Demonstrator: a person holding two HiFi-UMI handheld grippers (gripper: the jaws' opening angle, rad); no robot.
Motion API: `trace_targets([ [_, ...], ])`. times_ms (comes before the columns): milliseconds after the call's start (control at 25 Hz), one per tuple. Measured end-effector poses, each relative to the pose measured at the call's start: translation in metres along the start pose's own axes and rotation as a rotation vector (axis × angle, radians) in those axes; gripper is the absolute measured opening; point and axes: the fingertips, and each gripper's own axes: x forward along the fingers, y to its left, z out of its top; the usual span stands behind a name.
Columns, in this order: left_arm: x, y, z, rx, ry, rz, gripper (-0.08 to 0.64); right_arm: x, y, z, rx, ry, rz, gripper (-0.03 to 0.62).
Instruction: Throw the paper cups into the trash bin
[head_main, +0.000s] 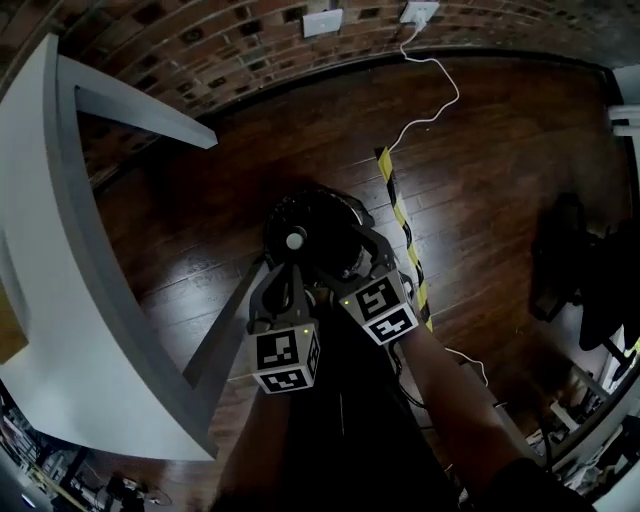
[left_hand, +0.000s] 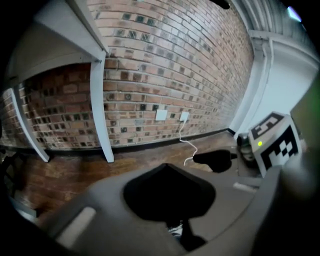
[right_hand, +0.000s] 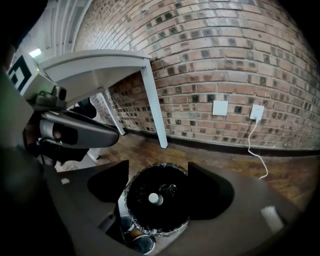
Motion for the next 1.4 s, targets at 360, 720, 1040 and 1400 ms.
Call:
trace_targets([
  [360,-0.052,-0.027,0.080,0.034,-0.110,-0.026,0.005,-0.073,0.016,0.075,-0.037,-0.117,-0.063,0.284],
  [720,-0.107,-0.059,0.139,0.064,-0.207,-0.074,0.005,-0.154,0.028,0.156,-0.092,-0.281,-0.127,0.120],
  [1040,-0.153,-0.085,0.196,0.104,-0.316,-0.113,0.005,-0.206,0.043,0.203,-0.098,-0.359,-0.190,0.039],
  [1400,-0.211,-0.089,0.224,0.134,-0.385,-0.122,0.005,-0.255,0.061,0.254,-0.135,-0.469,-0.214,0.009],
])
